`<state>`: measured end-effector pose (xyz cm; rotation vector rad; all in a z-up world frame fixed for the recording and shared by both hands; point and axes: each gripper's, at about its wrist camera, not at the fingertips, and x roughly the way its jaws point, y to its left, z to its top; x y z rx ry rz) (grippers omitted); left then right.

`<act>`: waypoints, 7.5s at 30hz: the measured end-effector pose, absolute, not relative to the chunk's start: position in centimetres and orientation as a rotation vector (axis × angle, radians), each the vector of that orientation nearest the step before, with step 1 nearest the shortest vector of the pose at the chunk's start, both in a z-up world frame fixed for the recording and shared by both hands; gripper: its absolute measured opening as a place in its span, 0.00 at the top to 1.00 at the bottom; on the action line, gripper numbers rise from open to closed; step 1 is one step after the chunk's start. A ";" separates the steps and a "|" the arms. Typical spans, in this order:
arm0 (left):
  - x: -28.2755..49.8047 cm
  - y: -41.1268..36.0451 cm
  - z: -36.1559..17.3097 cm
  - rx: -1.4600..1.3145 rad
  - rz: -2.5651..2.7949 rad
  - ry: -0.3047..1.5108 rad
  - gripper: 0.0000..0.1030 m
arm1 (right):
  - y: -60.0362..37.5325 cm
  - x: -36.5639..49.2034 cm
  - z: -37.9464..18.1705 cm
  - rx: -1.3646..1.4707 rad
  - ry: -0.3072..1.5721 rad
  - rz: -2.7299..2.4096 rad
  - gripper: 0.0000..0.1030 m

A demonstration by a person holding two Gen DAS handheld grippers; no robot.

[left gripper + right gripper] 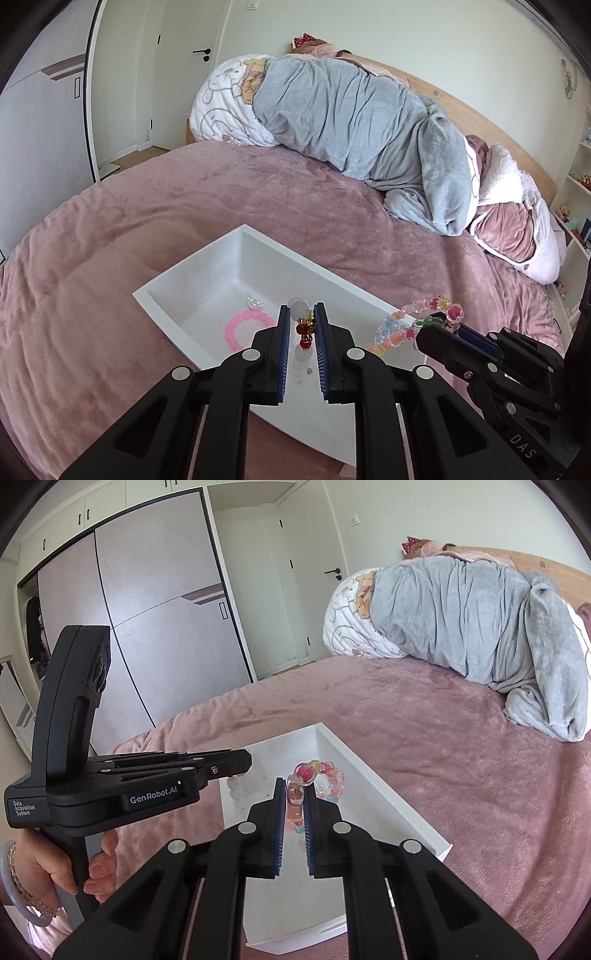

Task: Organize jewelry
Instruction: 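Carry the white bracelet into the box with the left tool while the right tool carries its bracelet, then open both tools to release the bracelets into the box, then grasp the silver pendant with the left tool while the right tool grasps the red bead bracelet, then carry the silver pendant over the box with the left tool while the right tool carries the red bracelet, then open both tools to drop the pendant and red bracelet into the box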

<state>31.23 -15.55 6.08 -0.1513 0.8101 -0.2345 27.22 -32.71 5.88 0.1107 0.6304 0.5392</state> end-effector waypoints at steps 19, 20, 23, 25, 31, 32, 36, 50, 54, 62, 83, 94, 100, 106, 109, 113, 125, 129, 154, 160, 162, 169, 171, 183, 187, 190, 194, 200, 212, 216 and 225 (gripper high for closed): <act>35.2 -17.1 0.3 -0.160 -0.119 0.931 0.75 | -32.7 30.1 0.5 0.079 0.805 0.542 0.85; 35.1 -17.1 0.5 -0.148 -0.117 0.929 0.73 | -32.6 30.0 0.4 0.068 0.811 0.536 0.76; 34.7 -16.8 1.5 -0.109 -0.104 0.905 0.61 | -32.2 29.7 0.4 0.009 0.822 0.500 0.31; 34.4 -16.3 2.3 -0.088 -0.091 0.886 0.54 | -31.7 29.3 0.7 -0.046 0.816 0.477 0.32; 33.1 -14.0 4.3 -0.084 -0.061 0.851 0.41 | -30.9 27.9 2.8 -0.075 0.748 0.475 0.28; 32.9 -13.5 4.6 -0.083 -0.055 0.847 0.36 | -30.7 27.6 3.3 -0.082 0.732 0.474 0.26; 31.8 -11.7 6.4 -0.055 -0.031 0.805 0.26 | -29.9 26.4 5.2 -0.077 0.679 0.493 0.19; 27.0 -2.6 10.4 -0.002 0.043 0.714 0.13 | -25.2 21.1 9.1 -0.050 0.587 0.622 0.08; 25.2 0.4 9.7 0.002 0.040 0.725 0.12 | -23.5 20.0 8.7 -0.058 0.593 0.658 0.07; 22.2 5.7 5.8 0.025 0.003 0.775 0.12 | -19.5 17.3 7.8 -0.191 0.528 0.679 0.07; 12.7 7.1 -3.7 0.138 -0.343 0.804 0.12 | -14.5 16.4 -2.9 -0.347 0.707 0.705 0.08; 11.1 5.4 -8.3 0.162 -0.503 0.888 0.25 | -13.2 17.2 -9.6 -0.462 0.836 0.729 0.39; 10.5 4.1 -10.1 0.235 -0.569 0.937 0.44 | -12.8 18.0 -11.1 -0.440 0.882 0.748 0.40; 10.7 3.8 -9.8 0.199 -0.573 0.925 0.54 | -12.8 18.1 -11.5 -0.414 0.881 0.758 0.41; 10.2 2.8 -10.1 0.247 -0.583 0.925 0.59 | -12.7 18.0 -11.3 -0.409 0.880 0.775 0.51; 10.0 2.0 -10.3 0.271 -0.576 0.917 0.73 | -12.7 17.6 -10.7 -0.396 0.893 0.808 0.72; 11.8 1.9 -9.9 0.151 -0.538 0.968 0.78 | -14.1 17.9 -9.2 -0.274 0.889 0.844 0.88; 12.5 1.7 -9.3 0.144 -0.520 0.968 0.78 | -14.5 17.9 -8.1 -0.238 0.862 0.859 0.88; 20.5 -1.4 -3.7 -0.013 -0.379 0.889 0.78 | -22.1 19.4 2.4 -0.006 0.600 0.816 0.90; 22.2 -3.9 -1.2 0.006 -0.381 0.826 0.78 | -24.0 20.2 4.1 0.033 0.561 0.791 0.90; 22.8 -4.7 -0.4 0.004 -0.375 0.810 0.78 | -24.3 20.3 4.6 0.032 0.548 0.785 0.90; 25.0 -6.8 2.1 -0.021 -0.350 0.760 0.78 | -26.3 21.2 5.9 0.077 0.506 0.770 0.90; 25.6 -7.3 2.7 -0.027 -0.343 0.747 0.78 | -26.9 21.3 6.3 0.077 0.492 0.759 0.90; 29.2 -9.2 5.0 -0.067 -0.313 0.679 0.78 | -31.3 22.8 8.0 0.141 0.436 0.681 0.90; 30.3 -10.5 5.0 -0.063 -0.318 0.678 0.78 | -32.4 23.4 8.0 0.125 0.435 0.630 0.90; 31.2 -11.4 4.8 -0.070 -0.322 0.683 0.78 | -33.1 24.1 7.4 0.127 0.449 0.600 0.90; 32.2 -12.7 4.1 -0.074 -0.319 0.697 0.78 | -33.7 25.2 6.1 0.148 0.485 0.583 0.90; 33.3 -13.5 2.7 -0.055 -0.310 0.707 0.78 | -33.3 26.1 4.6 0.153 0.523 0.587 0.90; 33.3 -13.3 0.5 -0.008 -0.281 0.722 0.61 | -31.7 27.4 2.3 0.116 0.584 0.573 0.88; 32.5 -12.8 1.2 0.014 -0.267 0.689 0.45 | -31.7 27.7 2.1 0.113 0.598 0.553 0.82; 30.0 -11.0 5.0 0.029 -0.227 0.596 0.22 | -31.0 25.9 4.3 0.043 0.543 0.509 0.31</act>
